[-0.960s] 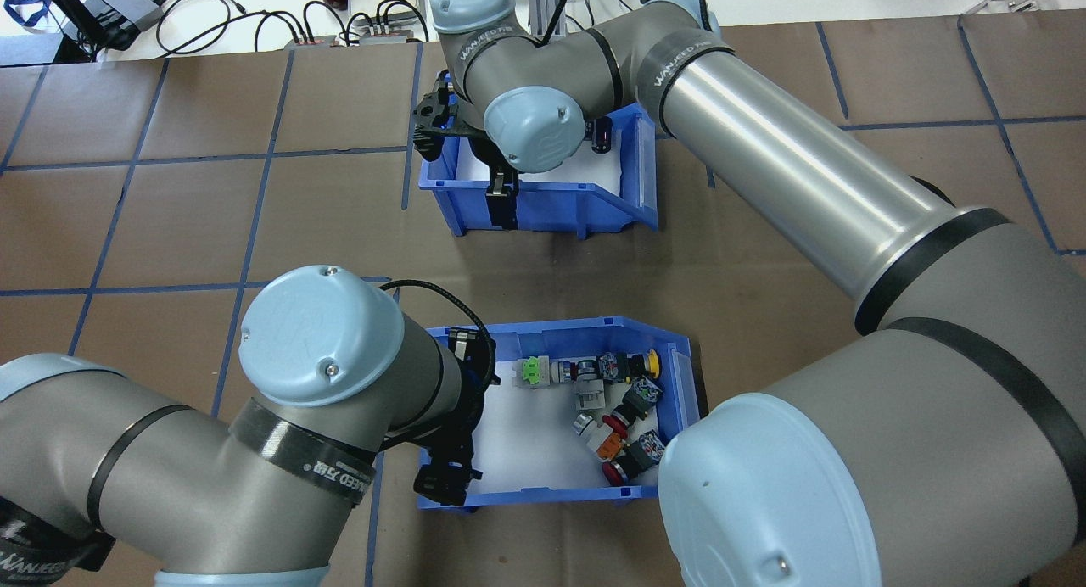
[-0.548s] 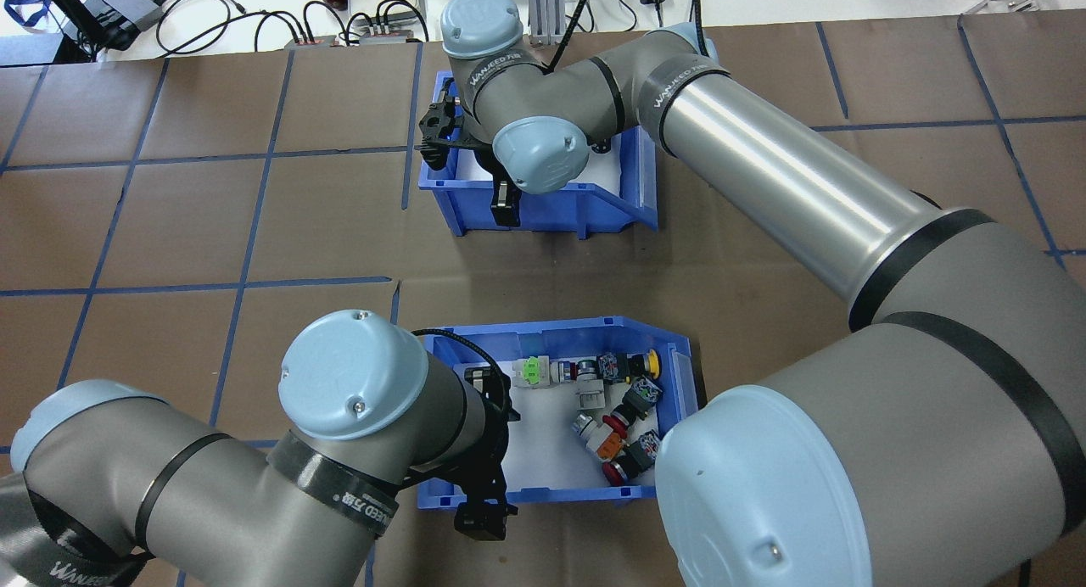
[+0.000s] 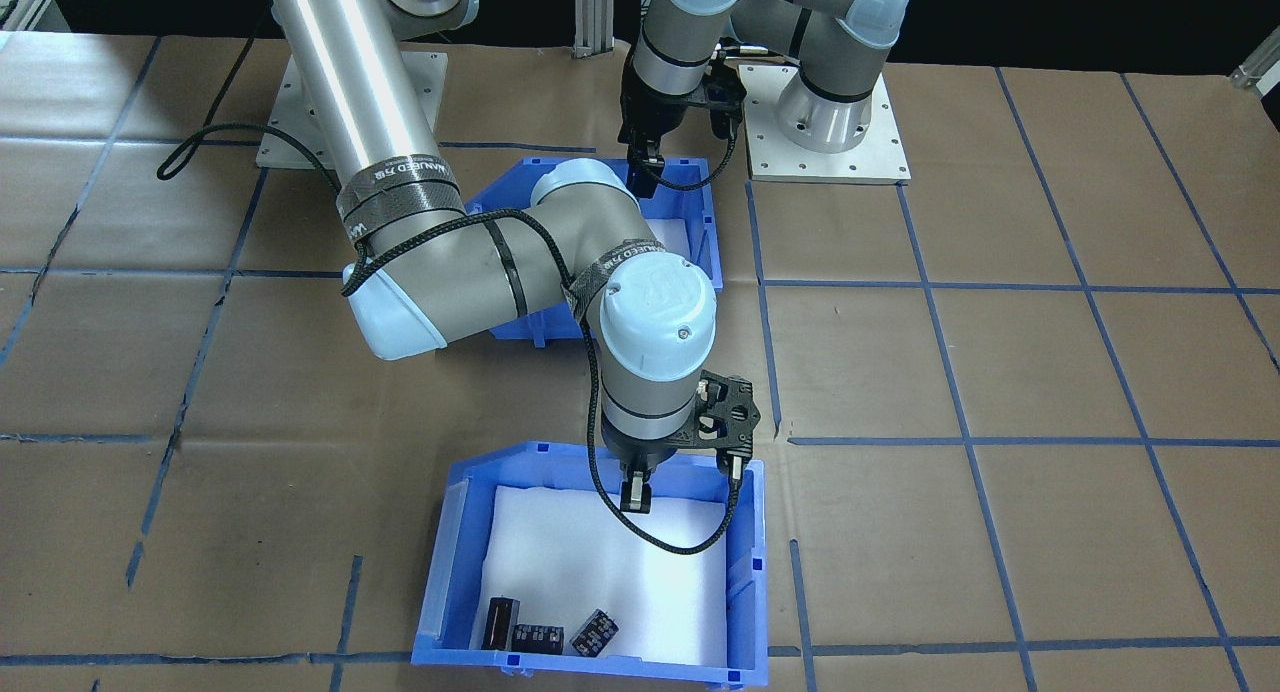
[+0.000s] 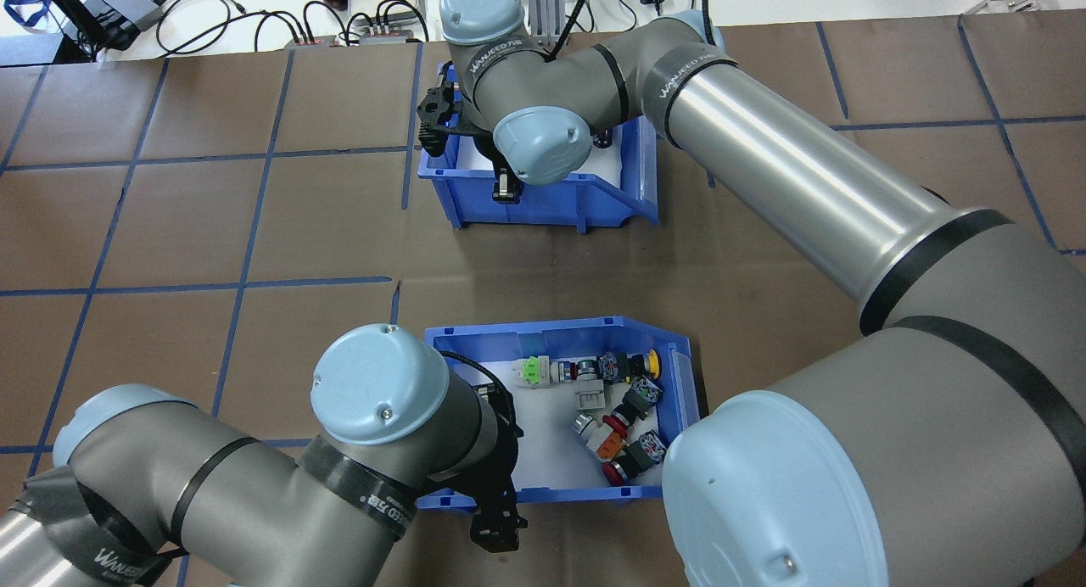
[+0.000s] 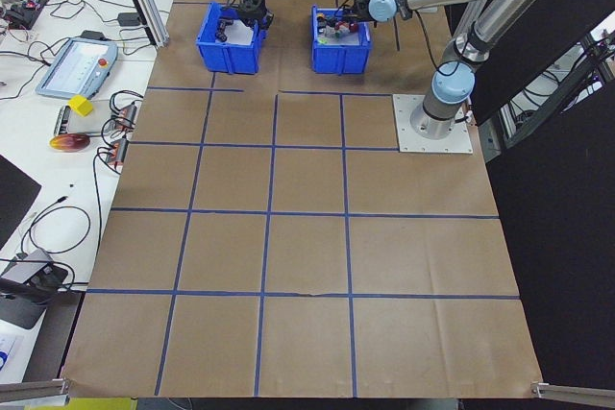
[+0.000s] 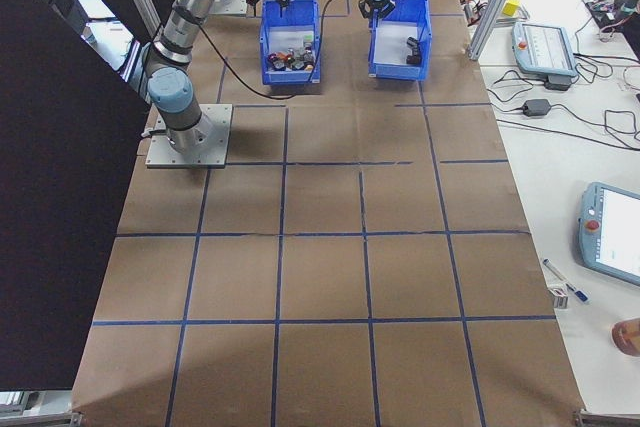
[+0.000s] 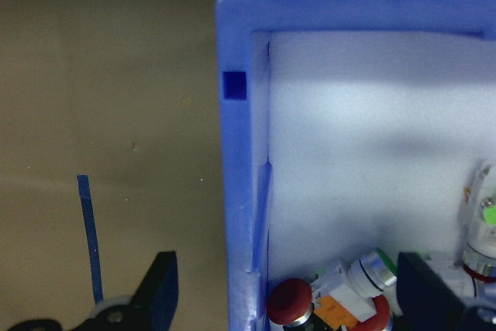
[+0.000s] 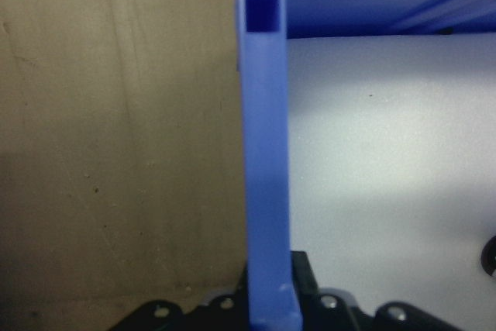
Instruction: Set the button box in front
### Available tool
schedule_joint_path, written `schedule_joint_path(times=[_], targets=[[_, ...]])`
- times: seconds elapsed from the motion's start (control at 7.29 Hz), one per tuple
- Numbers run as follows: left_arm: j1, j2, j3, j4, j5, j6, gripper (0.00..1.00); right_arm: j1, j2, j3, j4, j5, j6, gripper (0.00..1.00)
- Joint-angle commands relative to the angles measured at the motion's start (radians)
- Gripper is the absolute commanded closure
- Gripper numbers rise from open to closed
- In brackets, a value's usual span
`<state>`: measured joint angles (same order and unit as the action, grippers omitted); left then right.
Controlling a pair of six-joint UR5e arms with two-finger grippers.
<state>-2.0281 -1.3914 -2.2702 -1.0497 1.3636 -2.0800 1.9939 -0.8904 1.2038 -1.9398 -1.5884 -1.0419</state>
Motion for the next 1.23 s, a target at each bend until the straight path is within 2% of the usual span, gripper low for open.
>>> schedule_joint_path(times=[0.0, 0.27, 0.41, 0.55, 0.69, 0.82, 0.96, 1.1], targets=[[-0.03, -0.053, -0.002, 0.069, 0.008, -0.015, 0.07, -0.027, -0.016, -0.033, 0.015, -0.005, -0.015, 0.95], [-0.055, -0.125, -0.008, 0.109, 0.014, -0.02, 0.07, -0.128, -0.053, -0.024, 0.062, -0.034, -0.181, 0.95], [-0.06, -0.135, -0.011, 0.112, 0.031, -0.02, 0.12, -0.215, -0.077, 0.0, 0.073, -0.033, -0.305, 0.95], [-0.063, -0.133, -0.011, 0.112, 0.116, -0.047, 0.32, -0.303, -0.114, 0.041, 0.073, -0.032, -0.398, 0.95], [-0.066, -0.136, -0.009, 0.112, 0.159, -0.087, 0.66, -0.375, -0.16, 0.099, 0.073, -0.03, -0.461, 0.95], [-0.066, -0.135, -0.005, 0.153, 0.152, -0.104, 0.96, -0.442, -0.207, 0.171, 0.067, -0.024, -0.519, 0.95], [-0.066, -0.139, -0.006, 0.201, 0.122, -0.129, 1.0, -0.516, -0.269, 0.251, 0.053, -0.021, -0.624, 0.95], [-0.066, -0.132, -0.002, 0.201, 0.12, -0.132, 1.0, -0.585, -0.328, 0.322, 0.052, -0.016, -0.709, 0.95]])
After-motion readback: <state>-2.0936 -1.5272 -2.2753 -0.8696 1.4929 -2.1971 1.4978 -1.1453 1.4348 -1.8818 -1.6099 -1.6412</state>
